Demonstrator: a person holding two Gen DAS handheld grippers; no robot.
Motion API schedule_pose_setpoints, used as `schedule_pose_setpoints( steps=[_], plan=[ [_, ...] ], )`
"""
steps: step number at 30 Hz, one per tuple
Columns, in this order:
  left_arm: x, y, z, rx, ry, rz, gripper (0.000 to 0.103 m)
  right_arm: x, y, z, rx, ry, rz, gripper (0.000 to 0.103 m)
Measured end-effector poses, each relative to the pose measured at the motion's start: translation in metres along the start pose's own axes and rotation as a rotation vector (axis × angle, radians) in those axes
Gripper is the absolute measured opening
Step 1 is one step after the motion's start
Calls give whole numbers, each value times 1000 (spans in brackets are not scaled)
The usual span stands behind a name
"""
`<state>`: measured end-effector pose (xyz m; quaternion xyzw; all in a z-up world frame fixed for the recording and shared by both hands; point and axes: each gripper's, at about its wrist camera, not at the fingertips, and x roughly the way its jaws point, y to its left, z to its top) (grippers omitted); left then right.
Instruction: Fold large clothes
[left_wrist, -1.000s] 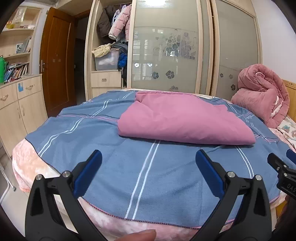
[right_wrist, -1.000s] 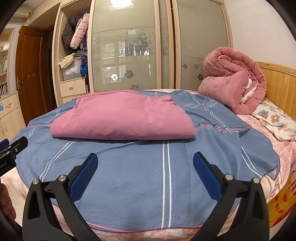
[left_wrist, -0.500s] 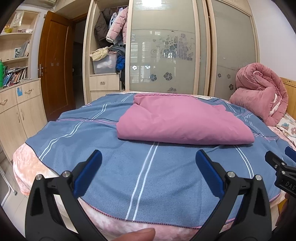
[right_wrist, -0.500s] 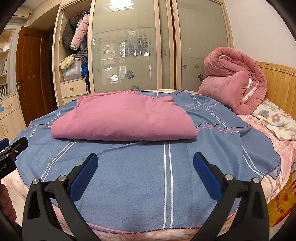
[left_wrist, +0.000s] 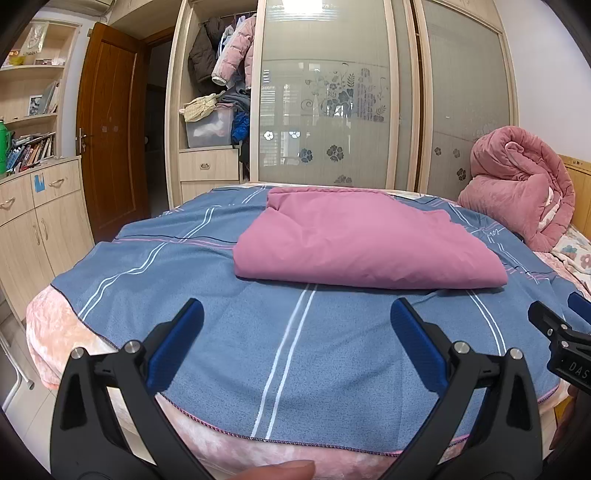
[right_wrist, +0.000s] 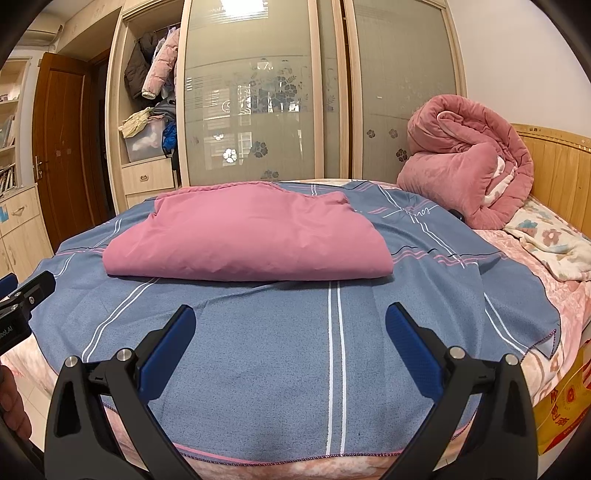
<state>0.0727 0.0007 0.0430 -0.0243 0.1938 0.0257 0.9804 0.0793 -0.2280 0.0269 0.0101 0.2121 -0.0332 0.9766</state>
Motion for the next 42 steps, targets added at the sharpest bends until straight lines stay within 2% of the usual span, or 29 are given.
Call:
schedule_pose_setpoints(
  steps=[42],
  plan=[
    [-1,-3,1,8,3,-9,101,0,1,0,-2,0,3,102]
  ],
)
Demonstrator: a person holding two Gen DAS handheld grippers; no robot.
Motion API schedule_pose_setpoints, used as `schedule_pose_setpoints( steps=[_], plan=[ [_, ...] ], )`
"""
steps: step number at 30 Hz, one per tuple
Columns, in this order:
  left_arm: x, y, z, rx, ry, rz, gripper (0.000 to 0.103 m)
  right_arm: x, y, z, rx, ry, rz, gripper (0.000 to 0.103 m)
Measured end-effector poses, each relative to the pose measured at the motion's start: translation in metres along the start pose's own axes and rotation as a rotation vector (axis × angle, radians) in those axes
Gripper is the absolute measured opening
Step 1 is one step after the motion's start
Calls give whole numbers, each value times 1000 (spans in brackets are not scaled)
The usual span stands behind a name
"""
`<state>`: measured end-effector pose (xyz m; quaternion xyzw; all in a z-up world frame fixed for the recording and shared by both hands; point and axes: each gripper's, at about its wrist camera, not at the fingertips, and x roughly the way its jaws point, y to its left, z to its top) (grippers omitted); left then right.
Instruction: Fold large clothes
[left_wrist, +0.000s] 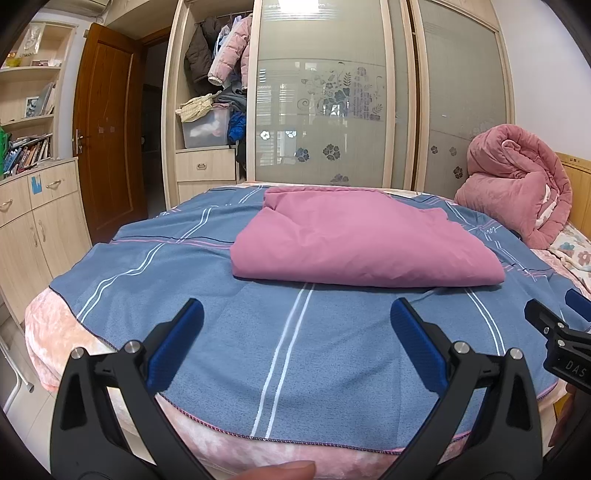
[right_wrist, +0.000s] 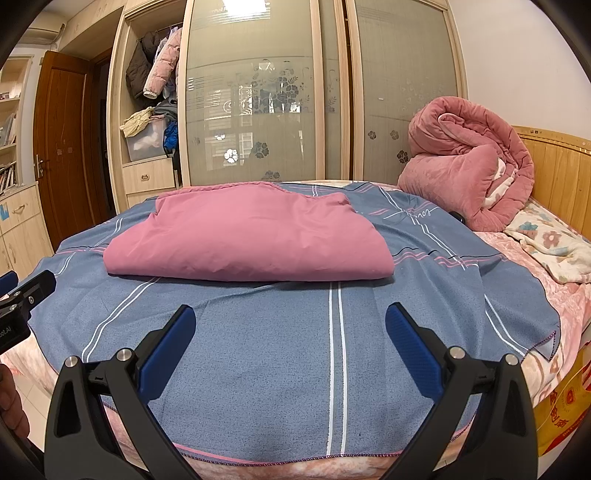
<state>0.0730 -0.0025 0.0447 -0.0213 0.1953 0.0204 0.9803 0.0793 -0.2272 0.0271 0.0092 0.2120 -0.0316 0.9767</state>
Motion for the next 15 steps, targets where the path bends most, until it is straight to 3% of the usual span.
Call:
schedule_pose_setpoints(
  steps=[15],
  plan=[
    [-1,-4,-1,13,-4,-2,101,0,1,0,0,-1,-1,102]
  ],
)
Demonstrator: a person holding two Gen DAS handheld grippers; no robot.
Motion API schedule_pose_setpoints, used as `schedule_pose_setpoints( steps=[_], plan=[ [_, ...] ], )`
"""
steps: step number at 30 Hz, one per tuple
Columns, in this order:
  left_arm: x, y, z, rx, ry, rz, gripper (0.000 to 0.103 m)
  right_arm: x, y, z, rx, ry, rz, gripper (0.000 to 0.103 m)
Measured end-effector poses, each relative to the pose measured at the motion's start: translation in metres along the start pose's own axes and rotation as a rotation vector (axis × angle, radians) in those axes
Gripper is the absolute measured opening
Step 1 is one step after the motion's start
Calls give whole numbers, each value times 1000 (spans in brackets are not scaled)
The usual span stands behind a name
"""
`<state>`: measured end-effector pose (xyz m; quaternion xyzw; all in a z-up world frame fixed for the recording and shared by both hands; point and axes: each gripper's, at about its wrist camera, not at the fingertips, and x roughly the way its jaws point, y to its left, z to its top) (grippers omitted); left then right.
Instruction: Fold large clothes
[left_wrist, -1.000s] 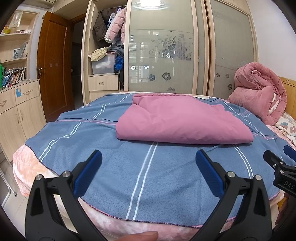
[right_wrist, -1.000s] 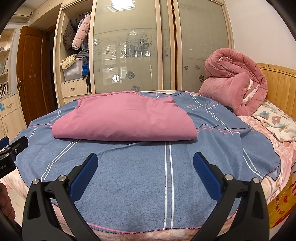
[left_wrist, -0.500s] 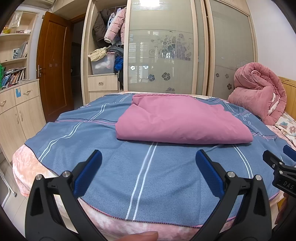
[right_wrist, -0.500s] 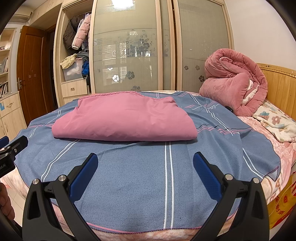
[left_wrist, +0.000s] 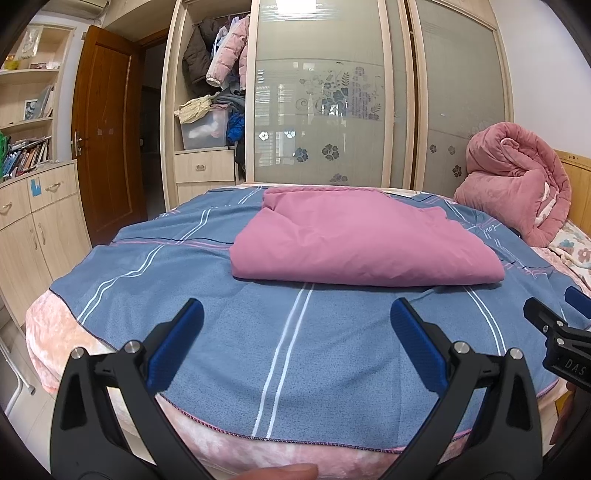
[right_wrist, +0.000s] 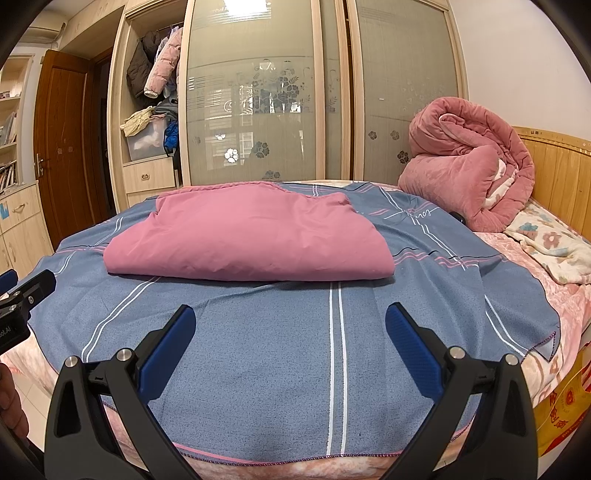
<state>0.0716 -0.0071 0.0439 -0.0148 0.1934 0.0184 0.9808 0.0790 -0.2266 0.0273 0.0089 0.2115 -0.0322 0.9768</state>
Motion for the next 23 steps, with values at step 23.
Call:
schedule_pose_setpoints(
  steps=[23],
  plan=[
    [2,6,0,-20,13,-16,101,2,1,0,-6,3,5,102]
  ],
)
